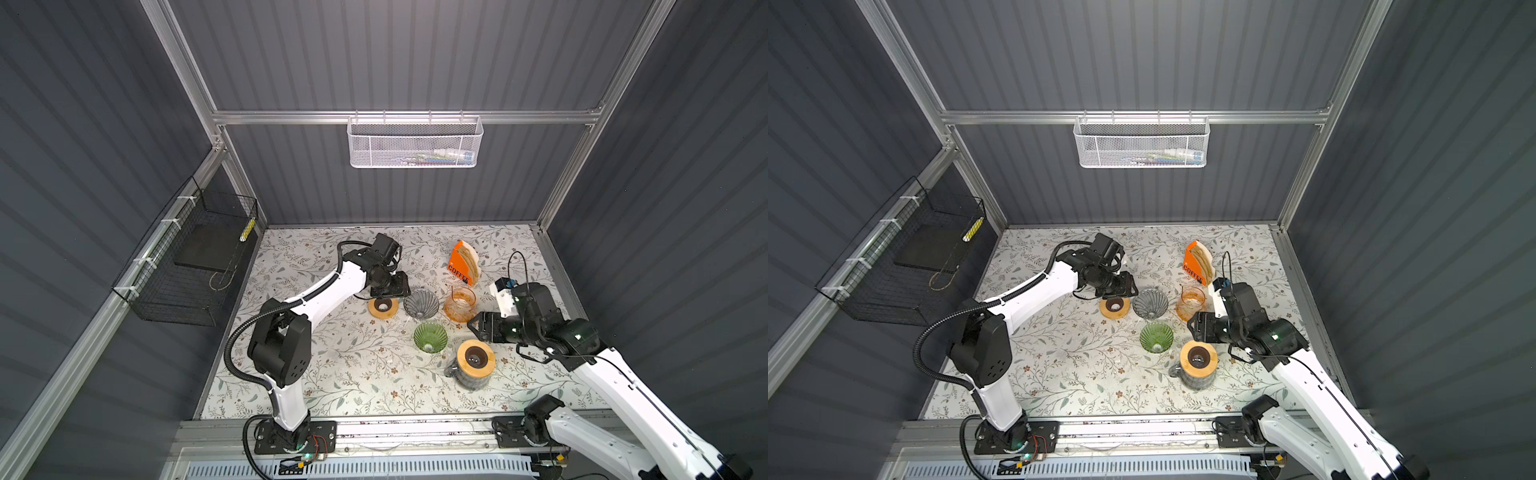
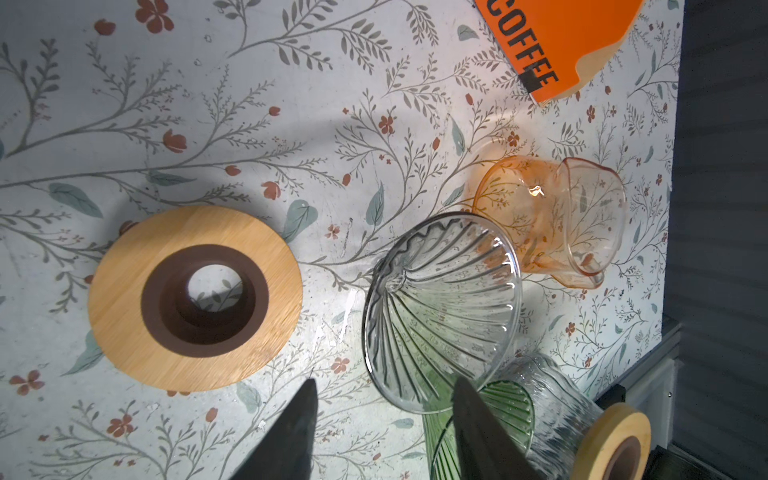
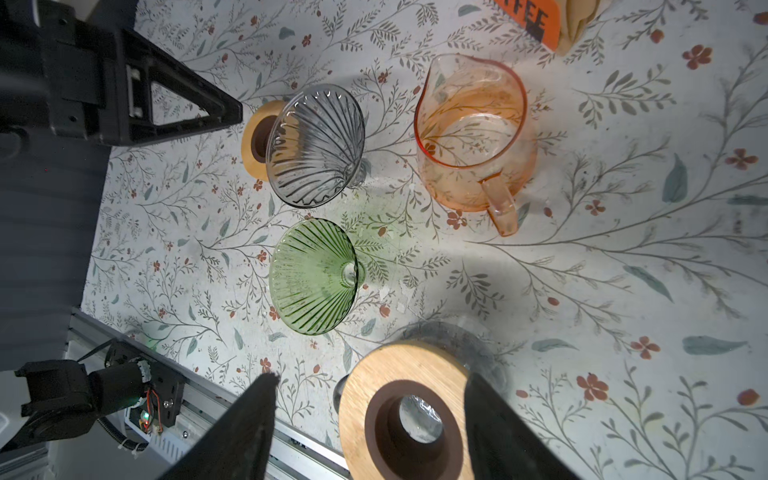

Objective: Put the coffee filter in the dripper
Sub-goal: 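Release the stand with the left gripper while the right gripper nears the clear dripper, then reach the right gripper to the rim of the clear ribbed dripper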

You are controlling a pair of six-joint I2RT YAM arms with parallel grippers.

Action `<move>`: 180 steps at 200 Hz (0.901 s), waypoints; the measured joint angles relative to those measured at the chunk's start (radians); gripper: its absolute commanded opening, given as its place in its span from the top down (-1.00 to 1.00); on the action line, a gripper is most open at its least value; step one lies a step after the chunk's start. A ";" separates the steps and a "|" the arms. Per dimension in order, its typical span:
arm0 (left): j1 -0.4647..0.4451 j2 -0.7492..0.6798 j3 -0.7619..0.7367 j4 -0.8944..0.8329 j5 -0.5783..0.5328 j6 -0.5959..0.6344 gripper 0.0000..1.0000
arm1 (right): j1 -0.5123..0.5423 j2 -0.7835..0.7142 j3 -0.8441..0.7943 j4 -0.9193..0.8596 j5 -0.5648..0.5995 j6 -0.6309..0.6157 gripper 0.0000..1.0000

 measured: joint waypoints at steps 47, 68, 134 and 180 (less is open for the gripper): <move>0.000 0.000 -0.009 0.011 -0.005 0.011 -0.02 | 0.097 0.176 0.097 0.048 0.070 0.015 -0.40; 0.001 0.000 -0.034 0.025 -0.005 0.011 -0.02 | 0.130 0.285 0.158 0.085 0.090 0.026 -0.40; 0.082 -0.076 -0.200 0.101 0.038 -0.001 -0.01 | 0.143 0.523 0.220 0.190 0.106 0.066 -0.27; 0.136 -0.132 -0.218 0.171 0.082 -0.005 -0.01 | 0.143 0.635 0.262 0.230 0.113 0.087 -0.10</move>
